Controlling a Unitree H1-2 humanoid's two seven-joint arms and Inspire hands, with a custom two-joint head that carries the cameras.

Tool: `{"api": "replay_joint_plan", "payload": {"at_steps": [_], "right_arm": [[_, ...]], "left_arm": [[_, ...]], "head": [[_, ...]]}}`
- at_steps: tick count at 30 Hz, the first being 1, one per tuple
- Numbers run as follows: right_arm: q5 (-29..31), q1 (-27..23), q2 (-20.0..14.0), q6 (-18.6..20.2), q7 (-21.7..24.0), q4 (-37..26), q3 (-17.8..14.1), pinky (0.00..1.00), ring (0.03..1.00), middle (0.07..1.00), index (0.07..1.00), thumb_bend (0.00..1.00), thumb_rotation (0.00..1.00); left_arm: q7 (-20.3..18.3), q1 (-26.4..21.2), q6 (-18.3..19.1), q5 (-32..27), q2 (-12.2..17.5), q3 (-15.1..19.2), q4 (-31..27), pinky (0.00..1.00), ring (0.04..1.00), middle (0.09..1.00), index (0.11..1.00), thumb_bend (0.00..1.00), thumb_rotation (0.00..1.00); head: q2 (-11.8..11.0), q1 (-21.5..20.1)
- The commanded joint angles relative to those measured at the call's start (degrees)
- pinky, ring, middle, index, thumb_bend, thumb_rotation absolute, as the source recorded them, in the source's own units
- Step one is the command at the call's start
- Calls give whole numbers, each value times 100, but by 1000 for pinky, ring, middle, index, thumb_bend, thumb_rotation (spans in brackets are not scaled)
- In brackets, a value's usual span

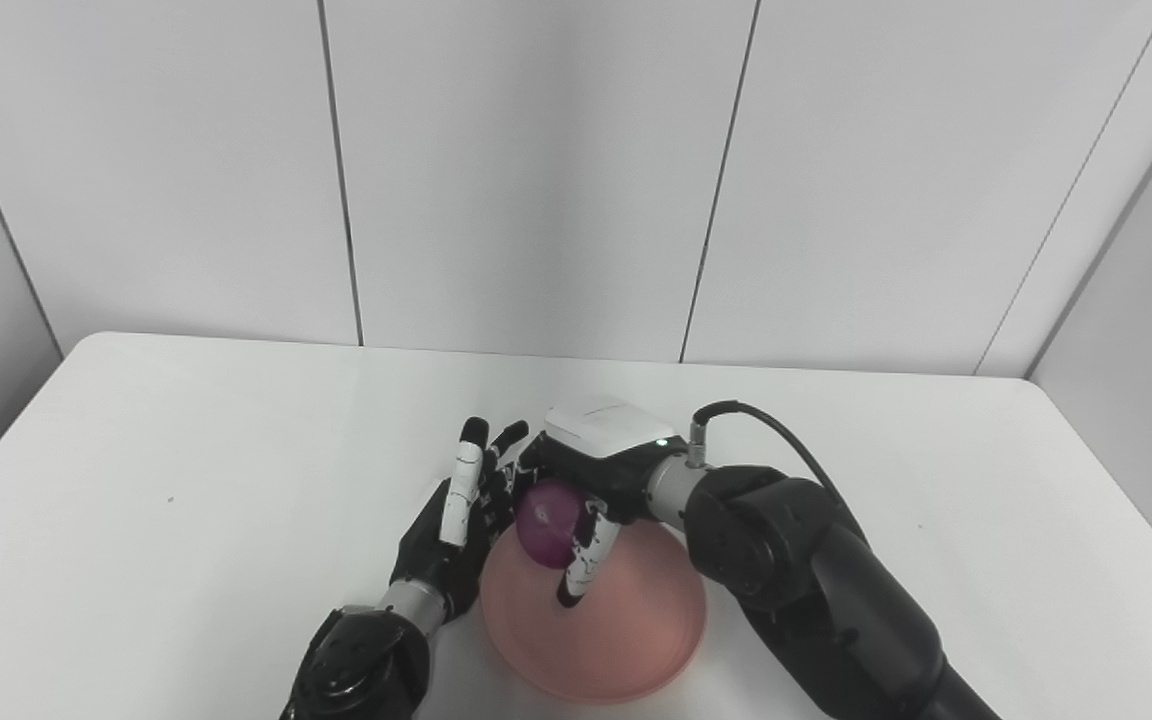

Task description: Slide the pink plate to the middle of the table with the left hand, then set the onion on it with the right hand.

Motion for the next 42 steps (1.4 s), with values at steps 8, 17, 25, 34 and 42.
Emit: {"api": "replay_joint_plan", "payload": {"at_steps": [8, 17, 25, 34, 42], "right_arm": [[-63, -75, -44, -124, -5, -13, -29, 268, 343, 413, 520, 523, 0], [-188, -150, -120, -83, 290, -70, 47, 284, 383, 446, 530, 517, 0], [-310, -172, -132, 52, 804, -199, 20, 302, 402, 466, 525, 518, 0], [-595, -102, -84, 194, 1260, -224, 58, 364, 424, 497, 507, 520, 0], [-739, 11, -143, -159, 1033, -181, 110, 465, 557, 621, 676, 903, 428]], "left_arm": [[68, 209, 190, 76, 5, -26, 162, 856, 838, 833, 902, 860, 1000], [62, 221, 225, 54, 20, -6, 125, 854, 833, 832, 903, 855, 1000], [45, 214, 182, 52, 16, -10, 150, 847, 827, 828, 897, 848, 996], [77, 206, 230, 23, -1, 36, 147, 850, 827, 826, 897, 859, 986], [49, 230, 247, 4, -2, 24, 114, 853, 828, 827, 900, 863, 982]], "head": [[68, -33], [89, -125], [97, -129], [101, -168], [117, -159]]}}
